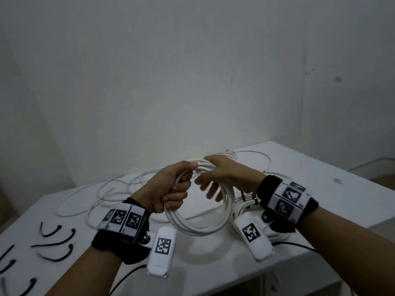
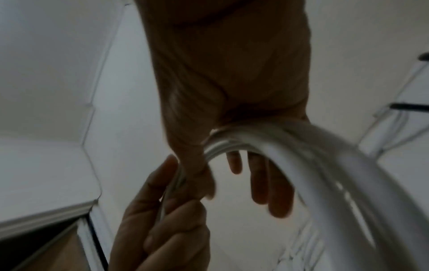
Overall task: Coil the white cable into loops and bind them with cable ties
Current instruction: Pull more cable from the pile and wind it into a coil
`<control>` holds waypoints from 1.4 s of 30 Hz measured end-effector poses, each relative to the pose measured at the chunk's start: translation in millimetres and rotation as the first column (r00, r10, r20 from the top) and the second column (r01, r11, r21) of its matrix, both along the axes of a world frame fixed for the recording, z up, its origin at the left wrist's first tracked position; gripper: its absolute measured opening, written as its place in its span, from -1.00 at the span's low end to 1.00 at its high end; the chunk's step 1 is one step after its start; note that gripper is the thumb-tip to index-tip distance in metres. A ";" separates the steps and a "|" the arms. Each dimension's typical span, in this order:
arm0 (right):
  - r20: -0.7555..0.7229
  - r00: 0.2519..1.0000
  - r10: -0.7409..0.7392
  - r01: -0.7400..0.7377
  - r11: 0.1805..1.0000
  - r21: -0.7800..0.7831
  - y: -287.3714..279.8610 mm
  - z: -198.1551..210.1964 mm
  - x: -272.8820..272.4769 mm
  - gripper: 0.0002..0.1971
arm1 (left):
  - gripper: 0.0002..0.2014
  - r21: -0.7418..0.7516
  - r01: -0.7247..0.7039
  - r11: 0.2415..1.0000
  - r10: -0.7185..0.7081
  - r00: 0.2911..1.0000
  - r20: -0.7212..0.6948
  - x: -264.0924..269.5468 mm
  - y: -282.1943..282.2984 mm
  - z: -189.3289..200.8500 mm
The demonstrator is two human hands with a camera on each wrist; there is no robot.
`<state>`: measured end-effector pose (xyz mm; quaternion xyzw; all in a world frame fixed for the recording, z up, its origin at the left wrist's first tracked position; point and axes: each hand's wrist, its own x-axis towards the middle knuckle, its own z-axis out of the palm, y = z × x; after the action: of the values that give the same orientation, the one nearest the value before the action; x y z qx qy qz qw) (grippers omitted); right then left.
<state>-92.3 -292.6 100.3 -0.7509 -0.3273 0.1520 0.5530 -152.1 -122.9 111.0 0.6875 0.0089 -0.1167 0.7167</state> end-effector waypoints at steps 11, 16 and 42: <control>0.509 0.851 -0.128 0.285 0.927 -0.244 10.9 -15.1 0.8 -0.52 | -0.57 0.229 -0.006 0.973 0.023 0.997 -0.073 -4.8 7.5 6.9; 0.685 0.717 0.129 0.194 0.907 -0.374 31.5 -10.5 -10.2 -0.42 | -0.61 0.404 0.070 0.912 -0.034 0.995 -0.095 -1.2 2.0 4.5; 0.525 0.774 -0.353 0.449 0.891 -0.064 26.7 -30.5 17.9 -0.62 | -0.44 0.093 -0.449 0.889 0.423 0.881 0.211 14.4 13.3 2.7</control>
<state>-74.5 -265.9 69.7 -0.8647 -0.2751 -0.1399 0.3962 -137.6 -109.5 113.7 0.7237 0.1049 0.1131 0.6726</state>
